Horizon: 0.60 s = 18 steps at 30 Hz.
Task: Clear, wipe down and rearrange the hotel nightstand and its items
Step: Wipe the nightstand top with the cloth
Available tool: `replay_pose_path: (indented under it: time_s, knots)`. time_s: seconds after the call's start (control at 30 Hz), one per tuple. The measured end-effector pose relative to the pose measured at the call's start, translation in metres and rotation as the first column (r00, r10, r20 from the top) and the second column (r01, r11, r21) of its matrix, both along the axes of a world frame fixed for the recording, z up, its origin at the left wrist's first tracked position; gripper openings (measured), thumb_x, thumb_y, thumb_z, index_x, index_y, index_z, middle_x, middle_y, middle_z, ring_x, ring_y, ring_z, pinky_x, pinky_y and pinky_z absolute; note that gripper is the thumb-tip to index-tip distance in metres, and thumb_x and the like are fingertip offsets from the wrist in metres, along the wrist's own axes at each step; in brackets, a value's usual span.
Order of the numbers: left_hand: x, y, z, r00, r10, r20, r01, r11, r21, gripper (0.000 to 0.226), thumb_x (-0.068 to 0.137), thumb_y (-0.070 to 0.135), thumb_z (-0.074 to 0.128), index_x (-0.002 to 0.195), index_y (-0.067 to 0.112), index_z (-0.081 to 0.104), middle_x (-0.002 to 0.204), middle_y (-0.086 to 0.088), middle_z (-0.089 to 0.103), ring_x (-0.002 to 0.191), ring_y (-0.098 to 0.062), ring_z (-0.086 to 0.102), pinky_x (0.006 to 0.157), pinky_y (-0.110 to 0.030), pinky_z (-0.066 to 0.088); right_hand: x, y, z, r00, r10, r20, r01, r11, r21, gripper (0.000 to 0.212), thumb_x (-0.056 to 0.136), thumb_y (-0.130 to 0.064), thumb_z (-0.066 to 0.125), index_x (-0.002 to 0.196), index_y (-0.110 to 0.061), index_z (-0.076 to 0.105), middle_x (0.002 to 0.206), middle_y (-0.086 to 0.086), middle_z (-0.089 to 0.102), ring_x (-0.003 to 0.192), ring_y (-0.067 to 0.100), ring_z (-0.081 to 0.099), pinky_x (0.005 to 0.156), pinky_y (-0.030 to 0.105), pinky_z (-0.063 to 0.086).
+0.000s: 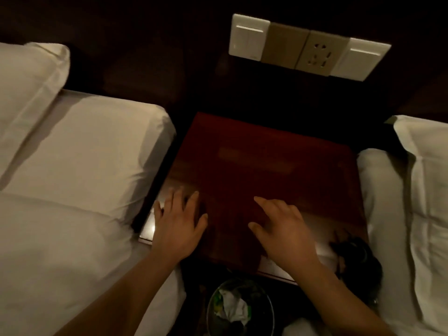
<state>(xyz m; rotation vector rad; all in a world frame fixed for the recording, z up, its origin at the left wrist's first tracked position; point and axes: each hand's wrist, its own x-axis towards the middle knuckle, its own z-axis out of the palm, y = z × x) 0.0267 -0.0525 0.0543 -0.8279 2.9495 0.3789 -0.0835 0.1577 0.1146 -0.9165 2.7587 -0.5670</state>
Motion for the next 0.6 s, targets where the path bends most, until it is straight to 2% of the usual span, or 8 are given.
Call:
replay_pose_path:
  time_s: [0.13,0.2,0.27,0.33,0.4,0.47,0.53,0.6]
  knots:
    - [-0.007,-0.005,-0.026,0.996,0.012,0.086,-0.008,0.998,-0.055,0.067,0.093,0.061,0.023,0.152,0.031,0.036,0.161,-0.014,0.028,0.150,-0.039,0.018,0.112,-0.069,0.018,-0.016,0.069,-0.006,0.976,-0.138,-0.166,0.133,0.990,-0.042,0.051,0.086,-0.039,0.068,0.133,-0.026,0.055,0.127,0.002,0.061,0.114,0.020,0.044,0.090,0.038,0.043]
    - [-0.007,-0.005,-0.037,0.996,0.015,0.090,-0.008,0.997,-0.079,0.068,0.094,0.062,0.021,0.154,0.032,0.032,0.162,-0.015,0.025,0.150,-0.040,0.016,0.113,-0.070,0.015,-0.022,0.115,-0.016,0.940,-0.247,-0.235,0.265,0.963,0.049,0.049,0.089,-0.049,0.060,0.134,-0.029,0.053,0.137,0.007,0.054,0.121,0.025,0.043,0.099,0.045,0.040]
    - [-0.006,-0.004,-0.044,0.997,0.005,0.075,0.004,0.993,-0.117,0.066,0.095,0.060,0.025,0.153,0.029,0.034,0.161,-0.018,0.027,0.148,-0.042,0.019,0.112,-0.071,0.015,-0.021,0.152,-0.032,0.916,-0.380,-0.129,0.400,0.894,0.204,0.062,0.086,-0.062,0.048,0.143,-0.038,0.042,0.151,0.008,0.038,0.133,0.033,0.037,0.107,0.049,0.034]
    - [-0.006,-0.003,-0.046,0.998,-0.004,0.057,0.012,0.990,-0.142,0.065,0.095,0.057,0.029,0.152,0.027,0.036,0.159,-0.019,0.029,0.147,-0.042,0.021,0.111,-0.070,0.016,-0.010,0.173,-0.053,0.899,-0.437,-0.011,0.421,0.858,0.295,0.070,0.083,-0.060,0.050,0.147,-0.039,0.034,0.160,0.006,0.021,0.139,0.035,0.030,0.111,0.050,0.031]
    - [-0.004,-0.002,-0.046,0.999,-0.001,0.040,0.007,0.989,-0.151,0.064,0.095,0.056,0.028,0.151,0.027,0.037,0.159,-0.018,0.030,0.147,-0.042,0.021,0.111,-0.070,0.017,0.008,0.178,-0.071,0.912,-0.409,-0.015,0.400,0.885,0.240,0.063,0.087,-0.039,0.066,0.145,-0.028,0.043,0.160,0.008,0.021,0.132,0.041,0.036,0.105,0.053,0.037]
    - [-0.004,-0.002,-0.045,1.000,0.002,0.023,0.002,0.988,-0.156,0.064,0.094,0.056,0.028,0.150,0.026,0.040,0.158,-0.018,0.031,0.147,-0.041,0.022,0.111,-0.069,0.017,0.029,0.176,-0.087,0.942,-0.307,-0.138,0.324,0.936,0.134,0.056,0.083,-0.019,0.072,0.137,-0.016,0.055,0.152,0.014,0.039,0.118,0.044,0.050,0.097,0.052,0.042]
    - [-0.004,-0.002,-0.045,1.000,0.011,0.018,-0.008,0.988,-0.153,0.064,0.094,0.056,0.028,0.149,0.026,0.040,0.158,-0.017,0.031,0.147,-0.041,0.022,0.112,-0.068,0.016,0.046,0.171,-0.099,0.950,-0.197,-0.241,0.228,0.968,0.106,0.050,0.085,-0.022,0.062,0.134,-0.014,0.057,0.145,0.012,0.050,0.112,0.039,0.054,0.098,0.046,0.040]
    - [-0.003,-0.001,-0.046,1.000,0.022,0.010,-0.020,0.989,-0.148,0.064,0.094,0.057,0.027,0.150,0.028,0.039,0.159,-0.015,0.030,0.148,-0.039,0.021,0.113,-0.066,0.015,0.043,0.172,-0.104,0.957,-0.161,-0.240,0.186,0.979,0.086,0.046,0.090,-0.028,0.047,0.132,-0.014,0.060,0.141,0.007,0.054,0.108,0.036,0.056,0.096,0.041,0.039]
